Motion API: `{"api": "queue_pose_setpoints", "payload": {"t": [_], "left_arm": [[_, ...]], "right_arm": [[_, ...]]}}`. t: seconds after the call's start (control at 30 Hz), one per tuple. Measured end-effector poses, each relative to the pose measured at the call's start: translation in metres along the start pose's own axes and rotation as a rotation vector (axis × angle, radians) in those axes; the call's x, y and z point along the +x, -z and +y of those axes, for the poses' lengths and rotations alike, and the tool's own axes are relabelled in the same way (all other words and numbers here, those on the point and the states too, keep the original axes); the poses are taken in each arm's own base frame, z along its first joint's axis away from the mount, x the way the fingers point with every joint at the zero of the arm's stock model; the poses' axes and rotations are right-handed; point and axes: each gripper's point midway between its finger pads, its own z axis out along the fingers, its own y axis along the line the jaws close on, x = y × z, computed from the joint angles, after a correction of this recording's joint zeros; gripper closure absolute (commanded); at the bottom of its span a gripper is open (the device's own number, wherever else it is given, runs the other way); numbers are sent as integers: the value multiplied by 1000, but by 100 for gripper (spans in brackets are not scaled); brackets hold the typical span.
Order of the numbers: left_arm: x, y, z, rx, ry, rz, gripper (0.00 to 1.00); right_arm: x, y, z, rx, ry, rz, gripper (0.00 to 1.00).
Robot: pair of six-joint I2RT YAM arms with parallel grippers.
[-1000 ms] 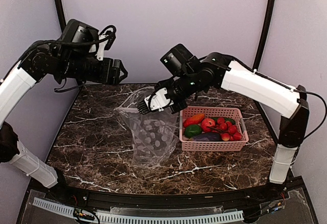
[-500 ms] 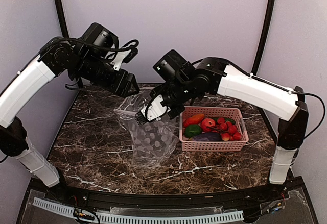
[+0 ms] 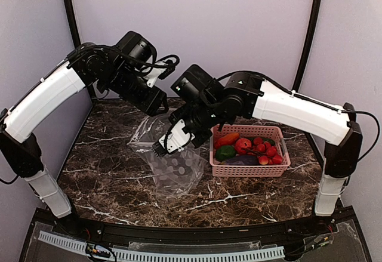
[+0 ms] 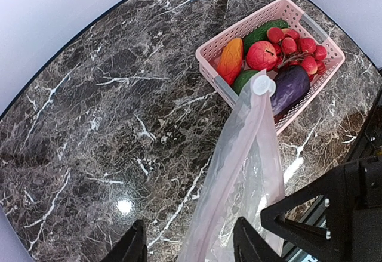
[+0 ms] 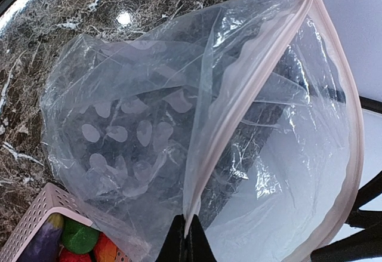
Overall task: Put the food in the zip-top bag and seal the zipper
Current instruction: Open the zipper food storage bag at the center of the board.
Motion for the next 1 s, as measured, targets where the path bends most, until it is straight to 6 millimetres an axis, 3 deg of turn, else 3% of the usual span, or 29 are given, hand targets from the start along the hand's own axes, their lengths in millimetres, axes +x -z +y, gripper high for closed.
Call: {"api": "queue_pose_setpoints", "payload": {"t": [0.2, 0.43, 0.6, 0.83, 1.0], "left_arm": [[10, -3, 3, -15, -6, 42, 56], [38, -14, 5, -30, -7, 144, 84], [40, -18, 11, -59, -10, 161, 99], [27, -17, 38, -152, 16, 125, 99], [7, -14, 47, -186, 20, 48, 99]], "right_arm": [[2, 0, 0, 3, -2, 13, 100], [2, 0, 0, 5, 0, 18, 100], [-2, 7, -2, 3, -12, 0, 100], [-25, 43, -5, -27, -107, -150, 100], [-40, 85, -35, 28, -230, -309, 99]]}}
